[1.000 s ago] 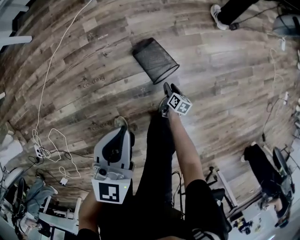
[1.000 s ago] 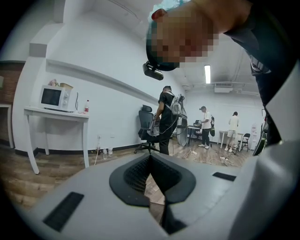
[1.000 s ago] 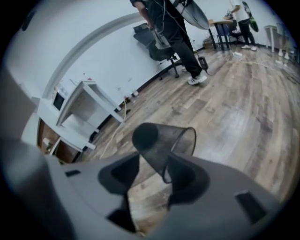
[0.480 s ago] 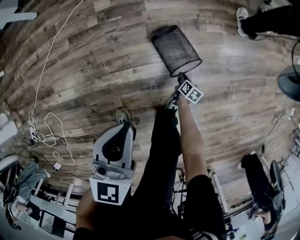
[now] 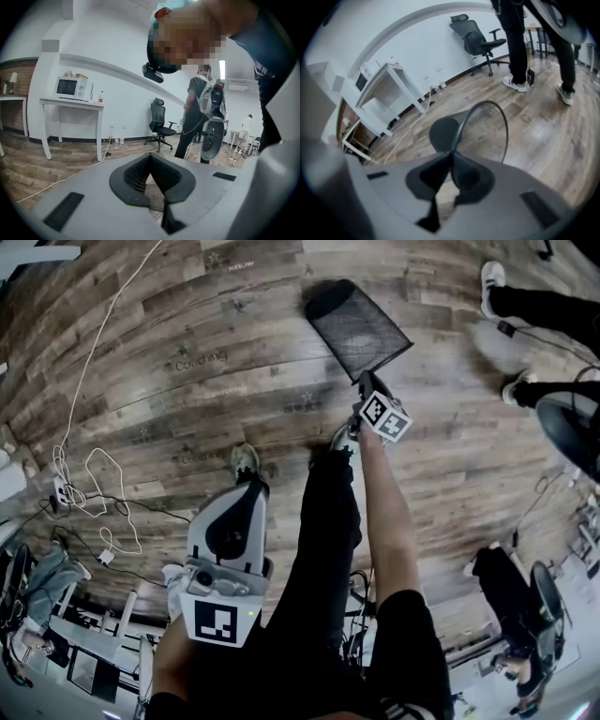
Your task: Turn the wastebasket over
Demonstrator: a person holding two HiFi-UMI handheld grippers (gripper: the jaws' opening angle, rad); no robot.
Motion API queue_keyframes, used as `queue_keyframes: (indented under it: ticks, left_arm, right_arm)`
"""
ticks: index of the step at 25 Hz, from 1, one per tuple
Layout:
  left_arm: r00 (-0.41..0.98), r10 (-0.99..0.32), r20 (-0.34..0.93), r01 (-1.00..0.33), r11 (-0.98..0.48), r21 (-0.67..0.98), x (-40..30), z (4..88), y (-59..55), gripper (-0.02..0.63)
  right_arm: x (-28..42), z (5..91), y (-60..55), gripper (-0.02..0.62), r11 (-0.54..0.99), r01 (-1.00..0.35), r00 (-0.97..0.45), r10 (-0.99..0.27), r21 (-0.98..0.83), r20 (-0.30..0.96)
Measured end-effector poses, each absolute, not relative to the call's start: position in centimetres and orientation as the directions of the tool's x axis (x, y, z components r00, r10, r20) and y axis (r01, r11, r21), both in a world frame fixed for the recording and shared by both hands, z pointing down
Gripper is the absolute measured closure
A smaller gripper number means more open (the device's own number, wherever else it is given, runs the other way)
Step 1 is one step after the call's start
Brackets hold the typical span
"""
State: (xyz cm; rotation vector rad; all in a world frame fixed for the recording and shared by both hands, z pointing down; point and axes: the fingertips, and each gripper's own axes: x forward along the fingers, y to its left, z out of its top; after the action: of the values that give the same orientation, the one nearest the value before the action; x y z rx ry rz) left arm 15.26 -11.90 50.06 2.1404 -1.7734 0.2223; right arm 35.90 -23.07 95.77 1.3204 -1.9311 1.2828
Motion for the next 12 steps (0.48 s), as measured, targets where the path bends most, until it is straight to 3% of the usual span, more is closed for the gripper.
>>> queue_keyframes:
  ticks: [5,12]
  left_arm:
    - [0.172,-0.919,0.354,-0.977,-0.115,0.177,13.1,49.4,-11.2,0.572]
    - [0.118,-0.919,0.377,-0.977,-0.04,0.207,10.0,48.8,-10.5,0.572]
  right_arm:
    - [33.9,93.5,-24.7,0.541,0.191,-0.907,-0.42,-0.438,-0.374,0.795]
    - [30.0,90.5,-26.4,0.545,0.434,-0.86,-0.441,-0.367,-0.269,0.819]
